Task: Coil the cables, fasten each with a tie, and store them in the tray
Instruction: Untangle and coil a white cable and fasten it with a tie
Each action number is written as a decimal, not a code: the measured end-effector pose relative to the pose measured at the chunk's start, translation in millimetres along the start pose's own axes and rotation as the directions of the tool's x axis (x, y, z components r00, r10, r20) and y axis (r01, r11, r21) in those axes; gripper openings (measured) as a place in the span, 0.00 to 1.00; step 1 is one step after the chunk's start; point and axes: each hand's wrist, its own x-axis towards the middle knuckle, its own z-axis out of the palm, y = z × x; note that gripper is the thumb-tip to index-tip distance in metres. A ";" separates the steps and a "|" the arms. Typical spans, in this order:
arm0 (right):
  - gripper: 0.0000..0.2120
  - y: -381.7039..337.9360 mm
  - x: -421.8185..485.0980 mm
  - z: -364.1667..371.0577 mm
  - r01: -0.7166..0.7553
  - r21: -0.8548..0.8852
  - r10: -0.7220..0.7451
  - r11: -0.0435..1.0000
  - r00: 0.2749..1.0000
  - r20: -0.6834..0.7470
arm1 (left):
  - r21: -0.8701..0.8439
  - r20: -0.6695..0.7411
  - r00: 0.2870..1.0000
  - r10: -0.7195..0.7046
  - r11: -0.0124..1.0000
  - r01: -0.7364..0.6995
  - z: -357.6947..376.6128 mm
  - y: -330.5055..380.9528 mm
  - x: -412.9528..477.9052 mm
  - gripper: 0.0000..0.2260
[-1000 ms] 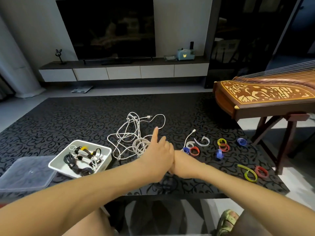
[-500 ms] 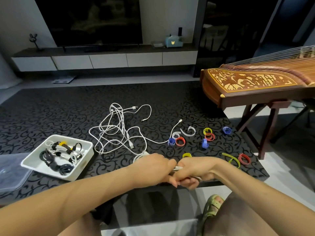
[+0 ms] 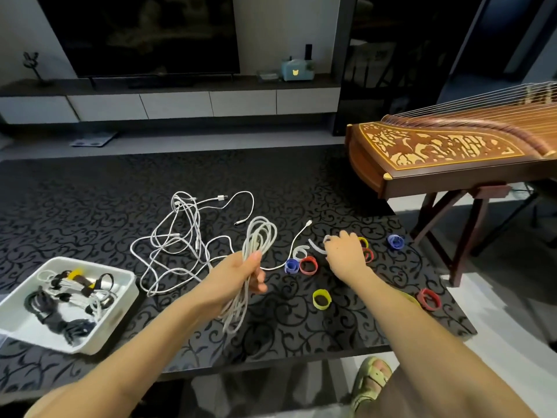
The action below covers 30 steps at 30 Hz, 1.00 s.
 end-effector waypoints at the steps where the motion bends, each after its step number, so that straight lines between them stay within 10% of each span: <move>1: 0.12 -1.1 1.5 1.6 -0.003 -0.015 0.003 1.000 1.000 0.007 | 0.018 -0.008 1.000 0.001 1.000 -0.001 -0.7 -3.4 2.3 0.15; 4: 0.04 -0.9 -1.2 -11.7 -0.061 0.011 0.062 0.998 0.993 -0.096 | 0.006 -0.057 0.998 -0.023 1.000 0.023 -1.8 -9.7 7.8 0.14; 6: 0.09 -2.8 -7.8 -30.0 -0.104 0.364 0.196 0.926 0.955 -0.224 | -0.003 -0.112 0.992 -0.064 0.998 0.064 -2.0 -13.1 12.2 0.13; 9: 0.10 -22.8 -38.7 -75.8 0.085 0.996 0.256 0.039 0.962 -0.092 | 0.053 -0.146 0.985 -0.096 0.993 0.105 2.7 -14.9 14.5 0.13; 11: 0.10 -43.1 -58.3 -99.8 0.102 0.977 0.087 -0.189 0.992 -0.086 | 0.166 -0.158 0.987 -0.034 0.984 0.061 10.3 -13.3 13.1 0.14; 18: 0.21 -73.0 -84.9 -105.4 0.011 0.997 0.039 -0.079 0.999 -0.008 | 0.656 -0.034 0.985 0.167 0.748 -0.104 15.7 -6.6 -5.7 0.20; 30: 0.07 -86.4 -119.4 -103.0 0.053 0.981 0.020 -0.187 0.999 -0.050 | 0.587 -0.196 0.891 0.409 0.777 -0.227 8.5 6.2 -23.5 0.24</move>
